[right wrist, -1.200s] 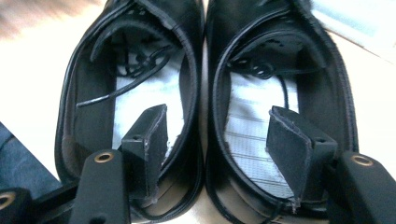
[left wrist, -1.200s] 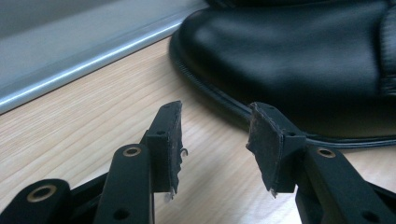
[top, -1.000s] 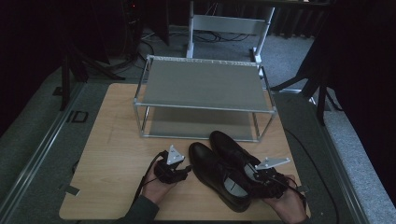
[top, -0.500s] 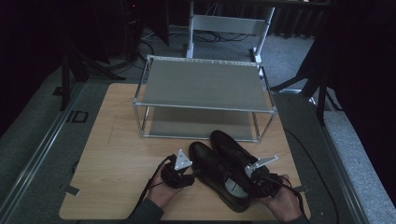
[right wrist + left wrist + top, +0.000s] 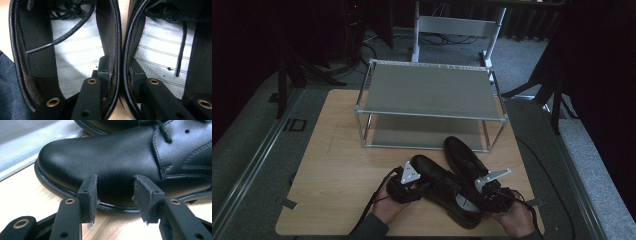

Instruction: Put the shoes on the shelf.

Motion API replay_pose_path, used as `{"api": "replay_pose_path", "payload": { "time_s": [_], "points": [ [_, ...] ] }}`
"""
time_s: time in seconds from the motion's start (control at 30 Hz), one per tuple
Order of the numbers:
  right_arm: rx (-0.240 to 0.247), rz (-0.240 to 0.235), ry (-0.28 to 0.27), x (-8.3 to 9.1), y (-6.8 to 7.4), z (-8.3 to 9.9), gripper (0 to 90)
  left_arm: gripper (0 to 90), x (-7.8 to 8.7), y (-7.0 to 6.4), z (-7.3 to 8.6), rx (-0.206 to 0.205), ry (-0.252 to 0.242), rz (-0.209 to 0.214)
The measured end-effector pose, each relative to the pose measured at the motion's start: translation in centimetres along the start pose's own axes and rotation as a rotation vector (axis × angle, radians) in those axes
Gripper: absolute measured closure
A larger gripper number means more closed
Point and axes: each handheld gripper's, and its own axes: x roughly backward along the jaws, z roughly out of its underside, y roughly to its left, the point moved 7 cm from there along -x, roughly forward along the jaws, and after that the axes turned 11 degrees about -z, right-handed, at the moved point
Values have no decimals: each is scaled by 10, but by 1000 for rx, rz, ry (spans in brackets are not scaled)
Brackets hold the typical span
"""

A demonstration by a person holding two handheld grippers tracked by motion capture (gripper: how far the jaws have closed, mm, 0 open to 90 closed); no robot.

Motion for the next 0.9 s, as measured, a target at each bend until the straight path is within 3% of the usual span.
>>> {"api": "replay_pose_path", "payload": {
  "time_s": [0.37, 0.57, 0.7, 0.9],
  "points": [
    [41, 15, -37, -2, 4, -1, 772, 550, -2, -8, -1, 15, -12, 26],
    [9, 21, -94, -1, 3, 0, 797, 552, 1, -14, 7, 20, 2, 49],
    [-11, 11, -115, 1, 1, 2, 803, 539, 9, -17, 18, -10, 28, 38],
    [-44, -15, -151, 2, -3, 2, 806, 538, 9, -18, 30, 21, 52, 52]
  ]
}}
